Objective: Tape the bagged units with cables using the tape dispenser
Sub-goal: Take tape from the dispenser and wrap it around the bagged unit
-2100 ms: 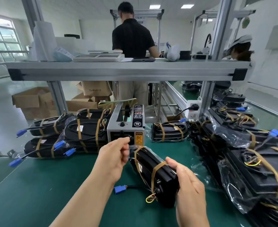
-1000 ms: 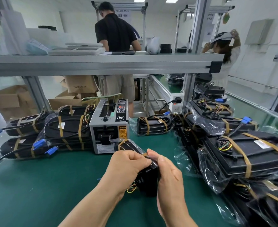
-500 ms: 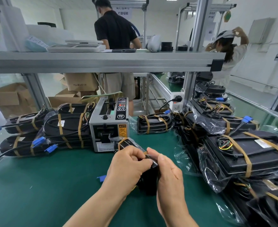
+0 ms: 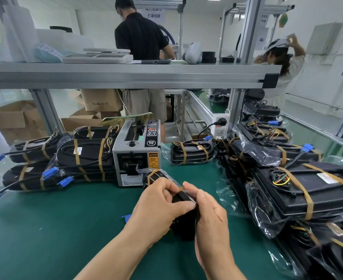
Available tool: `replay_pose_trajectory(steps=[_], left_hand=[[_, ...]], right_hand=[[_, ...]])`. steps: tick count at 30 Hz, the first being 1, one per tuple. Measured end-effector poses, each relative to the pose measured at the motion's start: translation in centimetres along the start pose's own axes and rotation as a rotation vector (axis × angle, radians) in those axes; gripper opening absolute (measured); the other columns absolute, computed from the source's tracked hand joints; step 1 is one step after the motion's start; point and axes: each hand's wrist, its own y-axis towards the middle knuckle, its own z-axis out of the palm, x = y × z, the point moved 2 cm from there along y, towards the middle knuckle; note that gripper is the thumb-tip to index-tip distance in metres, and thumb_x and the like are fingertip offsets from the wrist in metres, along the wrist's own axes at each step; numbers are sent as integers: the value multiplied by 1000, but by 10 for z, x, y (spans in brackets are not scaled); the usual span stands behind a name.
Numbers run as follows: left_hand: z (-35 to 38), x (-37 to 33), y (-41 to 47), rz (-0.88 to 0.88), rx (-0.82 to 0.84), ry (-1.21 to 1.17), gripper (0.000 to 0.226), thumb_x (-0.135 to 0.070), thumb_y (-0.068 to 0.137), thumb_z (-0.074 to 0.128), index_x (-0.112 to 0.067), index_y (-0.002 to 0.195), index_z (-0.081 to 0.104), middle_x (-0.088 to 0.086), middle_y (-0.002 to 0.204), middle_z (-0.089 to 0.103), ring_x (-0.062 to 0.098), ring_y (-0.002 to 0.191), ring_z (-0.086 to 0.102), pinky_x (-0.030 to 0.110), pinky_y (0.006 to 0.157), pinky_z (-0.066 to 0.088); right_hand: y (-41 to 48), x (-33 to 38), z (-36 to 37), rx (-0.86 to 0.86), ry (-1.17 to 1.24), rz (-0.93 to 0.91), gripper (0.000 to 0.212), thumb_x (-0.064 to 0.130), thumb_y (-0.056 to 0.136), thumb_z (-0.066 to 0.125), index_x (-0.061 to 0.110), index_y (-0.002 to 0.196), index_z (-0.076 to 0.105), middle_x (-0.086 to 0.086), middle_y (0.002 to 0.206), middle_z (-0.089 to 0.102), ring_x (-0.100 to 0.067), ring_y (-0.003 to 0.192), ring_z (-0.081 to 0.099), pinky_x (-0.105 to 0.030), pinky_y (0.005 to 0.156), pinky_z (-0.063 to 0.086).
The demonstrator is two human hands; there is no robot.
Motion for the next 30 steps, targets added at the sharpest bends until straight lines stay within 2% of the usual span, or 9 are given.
replay_pose_trajectory(steps=[6,11,13,15,17,19,23,26,30], left_hand=[[-3,4,3,-35,10,-92,20,-12,80,79,-20,93,65,-14,51,44,5,52,44,15,55,41],[6,9,2,-51,-60,-148,26,-12,87,72,-30,101,58,-14,54,45,5,57,49,22,63,44],[8,11,2,-55,-85,-175,29,-13,87,70,-32,102,55,-14,54,45,1,54,47,20,60,42],[10,13,1,-55,-105,-174,30,-17,87,71,-36,102,52,-14,55,47,-1,52,47,21,60,41],[12,16,1,-63,-118,-168,31,-24,85,72,-39,101,50,-14,57,51,-2,53,49,25,64,43],[13,19,-1,-82,-117,-173,32,-30,84,73,-41,99,48,-13,58,53,-2,54,51,27,66,46],[13,21,-4,-137,-102,-209,35,-44,74,74,-41,97,48,-12,58,54,0,52,51,29,61,47],[11,21,-5,-171,-83,-215,39,-48,70,74,-38,98,48,-11,62,57,2,54,54,33,65,51],[1,21,-7,-175,-22,-192,36,-42,74,76,-34,99,50,-12,59,56,0,54,52,27,63,47]], right_hand=[[0,2,2,-26,14,45,30,33,97,50,28,105,78,-5,111,76,-23,108,71,-48,95,55],[-3,6,1,-33,-2,62,35,21,106,43,26,106,78,-9,107,77,-29,106,71,-52,95,54],[-4,12,0,-18,-22,73,32,18,104,47,24,105,78,-10,105,77,-29,102,72,-47,89,57],[-3,24,0,14,-79,75,27,14,100,55,25,104,79,-5,100,78,-19,93,74,-28,75,58],[6,41,1,45,-221,25,22,14,95,63,24,108,78,8,101,78,0,92,71,-10,71,52],[24,61,5,82,-415,-18,22,17,91,69,21,111,75,13,99,77,9,90,68,-4,69,48],[62,85,32,279,-992,-6,32,31,85,76,20,114,72,9,109,71,-4,101,65,-22,92,51],[80,80,56,371,-1299,-26,33,42,82,76,16,101,71,4,95,68,-8,85,60,-27,78,51],[92,58,70,398,-1415,-22,28,46,83,70,20,90,65,4,88,64,-12,81,58,-35,77,52]])
